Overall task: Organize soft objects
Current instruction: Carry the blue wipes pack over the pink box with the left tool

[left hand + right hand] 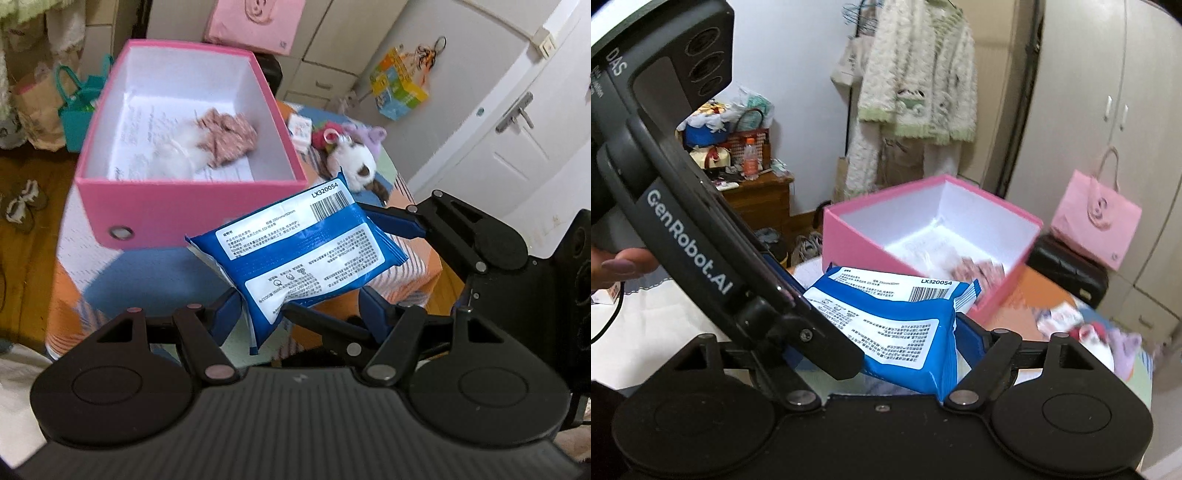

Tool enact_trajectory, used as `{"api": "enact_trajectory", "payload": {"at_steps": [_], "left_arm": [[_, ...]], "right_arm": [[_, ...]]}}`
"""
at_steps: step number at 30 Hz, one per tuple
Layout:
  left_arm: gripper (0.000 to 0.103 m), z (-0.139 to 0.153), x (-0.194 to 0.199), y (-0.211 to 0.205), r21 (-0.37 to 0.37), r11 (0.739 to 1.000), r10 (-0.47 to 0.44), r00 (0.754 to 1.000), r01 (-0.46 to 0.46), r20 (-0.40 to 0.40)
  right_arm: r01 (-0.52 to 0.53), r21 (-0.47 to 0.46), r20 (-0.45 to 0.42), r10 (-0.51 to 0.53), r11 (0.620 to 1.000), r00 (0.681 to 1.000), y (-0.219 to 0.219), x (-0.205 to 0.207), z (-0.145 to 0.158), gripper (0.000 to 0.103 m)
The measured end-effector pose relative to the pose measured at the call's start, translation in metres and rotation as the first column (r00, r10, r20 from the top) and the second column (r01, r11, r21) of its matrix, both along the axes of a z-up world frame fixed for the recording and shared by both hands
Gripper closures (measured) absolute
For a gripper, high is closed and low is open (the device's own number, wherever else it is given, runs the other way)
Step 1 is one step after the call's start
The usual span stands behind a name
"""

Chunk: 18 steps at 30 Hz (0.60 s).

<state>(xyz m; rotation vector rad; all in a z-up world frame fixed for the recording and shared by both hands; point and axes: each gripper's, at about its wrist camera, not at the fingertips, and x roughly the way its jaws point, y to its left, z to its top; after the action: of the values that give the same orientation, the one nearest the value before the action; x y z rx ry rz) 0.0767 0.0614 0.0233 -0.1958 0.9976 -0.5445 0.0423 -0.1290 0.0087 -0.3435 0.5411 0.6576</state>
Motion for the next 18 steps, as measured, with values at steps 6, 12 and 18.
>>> {"api": "enact_trajectory", "payload": {"at_steps": [6, 12, 18], "left_arm": [[0.035, 0.011, 0.019, 0.016, -0.013, 1.0, 0.016, 1.0, -0.016, 0.023], [0.035, 0.023, 0.054, 0.021, -0.022, 1.0, 0.013, 0.998, -0.012, 0.055], [0.035, 0.031, 0.078, 0.02, -0.012, 1.0, 0.004, 0.986, -0.002, 0.169]], "right_arm": [[-0.018, -0.002, 0.03, 0.018, 1.0, 0.999, 0.014, 0.018, 0.011, 0.019], [-0.006, 0.002, 0.042, 0.006, 1.0, 0.999, 0.022, 0.049, 0.021, 0.019], [0.019, 0.005, 0.092, -0.019, 1.0, 0.996, 0.026, 0.081, 0.028, 0.017]]}}
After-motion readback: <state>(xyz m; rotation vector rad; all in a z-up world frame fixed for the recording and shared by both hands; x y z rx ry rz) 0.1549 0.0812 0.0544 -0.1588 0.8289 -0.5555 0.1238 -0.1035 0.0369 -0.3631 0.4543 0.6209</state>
